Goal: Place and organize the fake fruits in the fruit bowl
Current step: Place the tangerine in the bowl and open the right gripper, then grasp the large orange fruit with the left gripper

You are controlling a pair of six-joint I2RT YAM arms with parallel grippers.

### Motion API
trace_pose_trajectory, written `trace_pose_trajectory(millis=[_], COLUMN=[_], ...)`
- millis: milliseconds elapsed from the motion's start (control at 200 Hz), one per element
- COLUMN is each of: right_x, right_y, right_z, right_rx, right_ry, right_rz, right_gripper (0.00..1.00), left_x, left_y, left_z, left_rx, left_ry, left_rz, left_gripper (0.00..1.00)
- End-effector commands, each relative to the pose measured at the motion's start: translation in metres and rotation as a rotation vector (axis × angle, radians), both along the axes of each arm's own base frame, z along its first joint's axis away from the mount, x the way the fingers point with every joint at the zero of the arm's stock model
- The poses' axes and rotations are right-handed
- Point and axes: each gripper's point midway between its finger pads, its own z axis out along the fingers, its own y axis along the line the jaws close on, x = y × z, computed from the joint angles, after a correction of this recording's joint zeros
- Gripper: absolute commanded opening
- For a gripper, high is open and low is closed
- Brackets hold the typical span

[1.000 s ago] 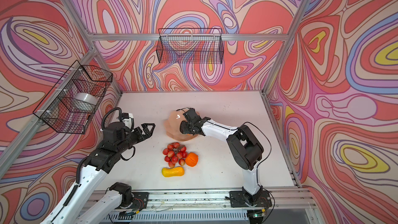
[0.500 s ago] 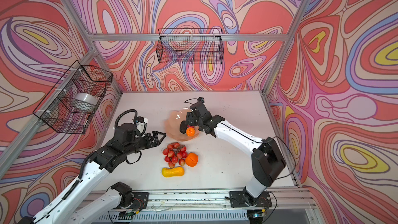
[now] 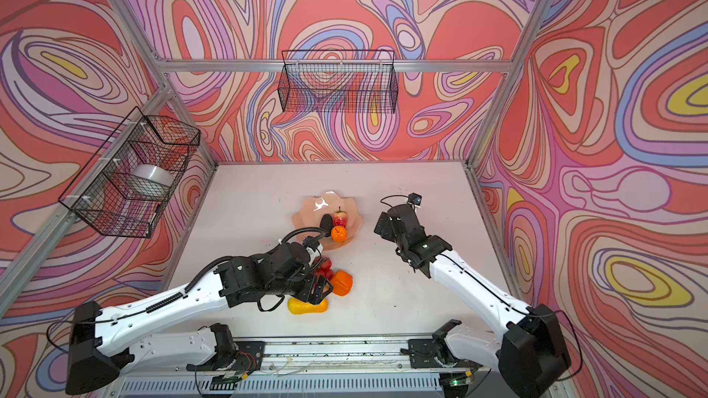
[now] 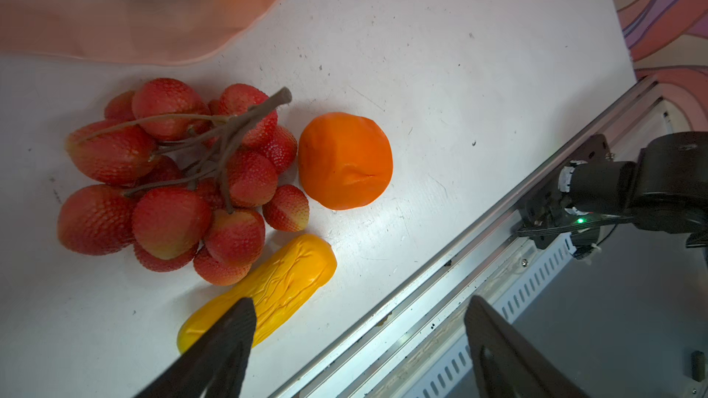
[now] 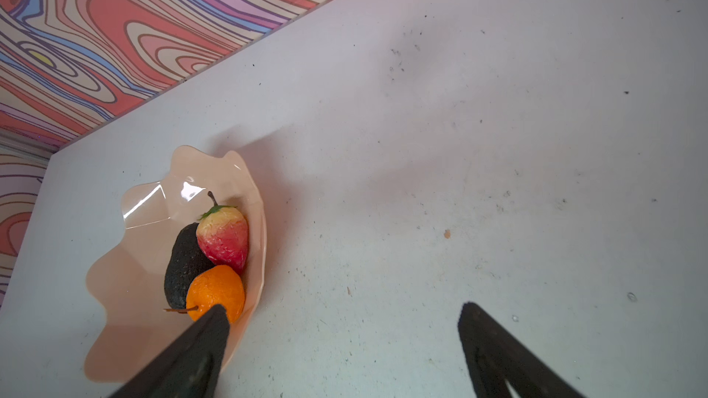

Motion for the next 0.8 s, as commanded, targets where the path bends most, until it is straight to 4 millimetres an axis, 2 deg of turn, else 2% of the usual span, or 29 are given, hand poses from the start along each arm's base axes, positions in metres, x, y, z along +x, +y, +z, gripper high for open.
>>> trace_pose_trajectory(millis=[0,150,356,601,796], right_x=[-0.004,-0.01,-0.019,-0.024,-0.025], right_y=[-0.01,-0.016,-0.025,-0.031,-0.031], right_z=[0.006,0.011,0.008,0.007,0.005], right_rx=[0.009,-0.002,-0.008,-0.023,-0.025], right_ry=[-0.019,-0.032,-0.038,-0.039,-0.039], right_rz=[-0.036,-0.042,-0.061,-0.066,-0.064], right_gripper=[0.97,0.98,0.97,0.97,0.97], left_x=[0.012,0.025,0.039,0.042,0.043], left_y=[-0.017,-0.034,-0.044,-0.057,-0.059], left_z=[-0.002,-0.014,-0.038,-0.065,-0.082], left_rx=[0.011,0.068,0.16,0.215,0.27], left_ry=[-0.029,-0.033,-0.015,0.045,0.078], left_rz=[-0.007,-0.031,-0.003,-0.012,-0.012], left_gripper=[0.87,0.89,0.91,0.87,0.82])
